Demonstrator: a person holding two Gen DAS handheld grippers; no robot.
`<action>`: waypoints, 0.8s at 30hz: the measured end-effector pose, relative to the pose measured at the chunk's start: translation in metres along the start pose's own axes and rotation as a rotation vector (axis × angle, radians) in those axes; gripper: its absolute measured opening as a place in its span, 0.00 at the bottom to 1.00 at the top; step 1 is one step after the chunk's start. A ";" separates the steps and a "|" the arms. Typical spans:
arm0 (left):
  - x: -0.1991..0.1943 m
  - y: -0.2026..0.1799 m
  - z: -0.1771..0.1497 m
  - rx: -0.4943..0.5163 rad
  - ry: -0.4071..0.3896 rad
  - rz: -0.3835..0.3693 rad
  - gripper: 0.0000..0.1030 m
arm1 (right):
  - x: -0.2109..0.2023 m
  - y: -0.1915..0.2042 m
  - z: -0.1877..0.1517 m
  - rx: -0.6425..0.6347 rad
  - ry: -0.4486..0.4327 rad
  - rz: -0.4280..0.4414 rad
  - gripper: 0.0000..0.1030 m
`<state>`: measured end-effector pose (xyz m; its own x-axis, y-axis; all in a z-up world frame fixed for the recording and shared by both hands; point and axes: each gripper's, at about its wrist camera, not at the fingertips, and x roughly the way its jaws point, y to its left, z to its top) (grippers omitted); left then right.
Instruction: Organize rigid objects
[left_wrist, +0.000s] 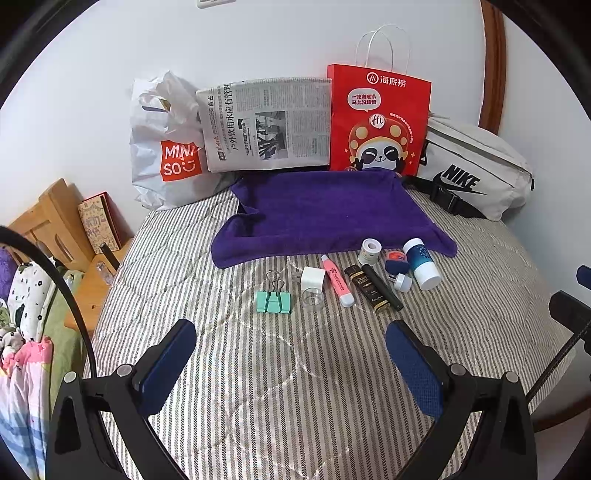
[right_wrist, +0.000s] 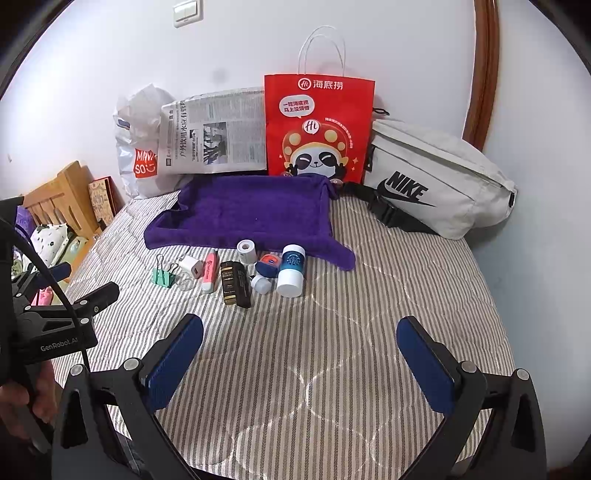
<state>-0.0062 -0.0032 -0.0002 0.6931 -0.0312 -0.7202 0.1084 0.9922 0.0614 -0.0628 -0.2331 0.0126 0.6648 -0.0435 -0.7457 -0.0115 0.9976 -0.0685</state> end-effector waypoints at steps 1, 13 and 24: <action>0.000 0.000 0.000 0.000 -0.002 0.001 1.00 | 0.000 0.000 0.000 -0.001 -0.001 0.000 1.00; 0.012 0.011 -0.002 -0.010 -0.007 -0.011 1.00 | 0.007 -0.003 0.000 -0.002 -0.023 0.012 1.00; 0.094 0.038 -0.021 -0.093 0.125 -0.059 0.99 | 0.058 -0.016 -0.018 0.034 0.056 0.045 1.00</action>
<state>0.0479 0.0338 -0.0801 0.5928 -0.0804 -0.8013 0.0761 0.9961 -0.0436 -0.0375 -0.2525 -0.0421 0.6217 -0.0001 -0.7833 -0.0144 0.9998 -0.0115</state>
